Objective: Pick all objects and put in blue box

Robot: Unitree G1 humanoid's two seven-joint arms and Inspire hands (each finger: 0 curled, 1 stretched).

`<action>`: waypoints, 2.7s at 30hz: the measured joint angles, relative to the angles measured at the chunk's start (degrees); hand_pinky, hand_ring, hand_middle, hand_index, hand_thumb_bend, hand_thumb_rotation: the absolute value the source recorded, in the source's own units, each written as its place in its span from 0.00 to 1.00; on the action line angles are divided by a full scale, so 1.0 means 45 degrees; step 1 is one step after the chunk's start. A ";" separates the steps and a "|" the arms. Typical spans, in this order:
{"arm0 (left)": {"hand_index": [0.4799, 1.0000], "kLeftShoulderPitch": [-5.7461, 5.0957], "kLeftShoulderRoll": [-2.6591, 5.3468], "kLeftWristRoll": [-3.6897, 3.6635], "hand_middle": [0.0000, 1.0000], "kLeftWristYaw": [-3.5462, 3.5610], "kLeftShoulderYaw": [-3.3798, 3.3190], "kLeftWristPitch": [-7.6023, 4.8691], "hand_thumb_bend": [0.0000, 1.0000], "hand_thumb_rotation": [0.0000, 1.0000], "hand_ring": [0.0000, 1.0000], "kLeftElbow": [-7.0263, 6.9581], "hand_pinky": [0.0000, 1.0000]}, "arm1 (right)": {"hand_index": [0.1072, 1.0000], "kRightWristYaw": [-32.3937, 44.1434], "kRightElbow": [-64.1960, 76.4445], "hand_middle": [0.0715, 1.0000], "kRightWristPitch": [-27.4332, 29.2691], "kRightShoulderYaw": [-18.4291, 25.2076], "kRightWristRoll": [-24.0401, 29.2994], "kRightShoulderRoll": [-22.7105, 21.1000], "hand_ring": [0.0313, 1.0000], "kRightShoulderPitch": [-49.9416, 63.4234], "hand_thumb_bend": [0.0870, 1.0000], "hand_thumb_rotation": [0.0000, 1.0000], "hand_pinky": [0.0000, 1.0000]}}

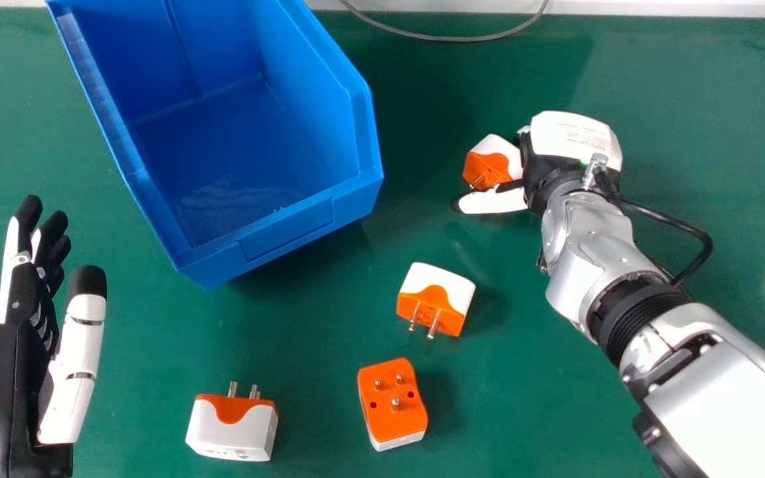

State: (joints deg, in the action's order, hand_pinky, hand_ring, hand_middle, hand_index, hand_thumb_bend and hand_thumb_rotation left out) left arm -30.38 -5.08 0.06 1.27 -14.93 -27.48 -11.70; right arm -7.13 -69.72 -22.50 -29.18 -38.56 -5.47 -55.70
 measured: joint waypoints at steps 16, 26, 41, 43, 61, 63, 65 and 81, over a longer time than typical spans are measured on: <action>0.99 -0.0494 0.0021 -0.0090 0.99 0.0242 0.0041 0.0672 0.44 0.93 0.99 -0.0857 1.00 | 0.63 -0.1671 -0.0359 0.57 0.0258 0.0186 0.0103 0.0132 0.51 -0.0067 0.47 0.38 0.42; 1.00 -0.0560 0.0031 -0.0020 0.99 0.0227 0.0026 0.0680 0.46 0.94 1.00 -0.0855 1.00 | 0.47 -0.2092 -0.0485 0.32 0.0398 0.0394 0.0192 0.0115 0.22 -0.0046 0.46 0.15 0.17; 1.00 -0.0724 0.0309 0.0020 0.99 0.0191 0.0035 0.0700 0.49 0.92 0.99 -0.1024 1.00 | 0.44 -0.1945 -0.0428 0.41 0.0628 0.0470 0.0469 0.0046 0.21 -0.0046 0.47 0.02 0.15; 1.00 -0.0726 0.0311 0.0029 0.98 0.0190 0.0035 0.0709 0.49 0.92 1.00 -0.1066 1.00 | 0.43 -0.1882 -0.0413 0.42 0.0605 0.0506 0.0484 0.0044 0.19 -0.0046 0.48 0.02 0.13; 0.99 -0.0869 0.0442 0.0224 0.98 0.0111 0.0036 0.0963 0.50 0.92 0.99 -0.1273 1.00 | 0.44 -0.0192 -0.0377 0.42 0.0452 0.0044 0.0427 -0.0326 0.26 -0.0441 0.47 0.00 0.18; 0.99 -0.0817 0.0442 0.0179 0.98 0.0121 0.0036 0.0957 0.50 0.92 0.99 -0.1267 1.00 | 0.44 -0.0193 -0.0376 0.43 0.0418 0.0094 0.0457 -0.0326 0.27 -0.0441 0.47 0.00 0.19; 0.99 -0.0726 0.0442 0.0113 0.98 0.0131 0.0036 0.0937 0.49 0.92 0.99 -0.1235 1.00 | 0.44 -0.0163 -0.0376 0.43 0.0407 0.0090 0.0461 -0.0330 0.27 -0.0444 0.47 0.00 0.19; 0.99 -0.0653 0.0465 0.0014 0.98 0.0164 0.0076 0.0942 0.47 0.90 0.98 -0.1196 1.00 | 0.45 -0.0087 0.0049 0.43 0.0697 -0.0064 0.0409 -0.0778 0.30 -0.0361 0.47 0.00 0.21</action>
State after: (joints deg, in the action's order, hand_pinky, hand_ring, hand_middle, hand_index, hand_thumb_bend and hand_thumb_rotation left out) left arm -33.31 -2.99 0.12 2.01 -14.59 -23.24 -17.08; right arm -7.52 -69.50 -19.36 -29.47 -36.72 -8.97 -57.32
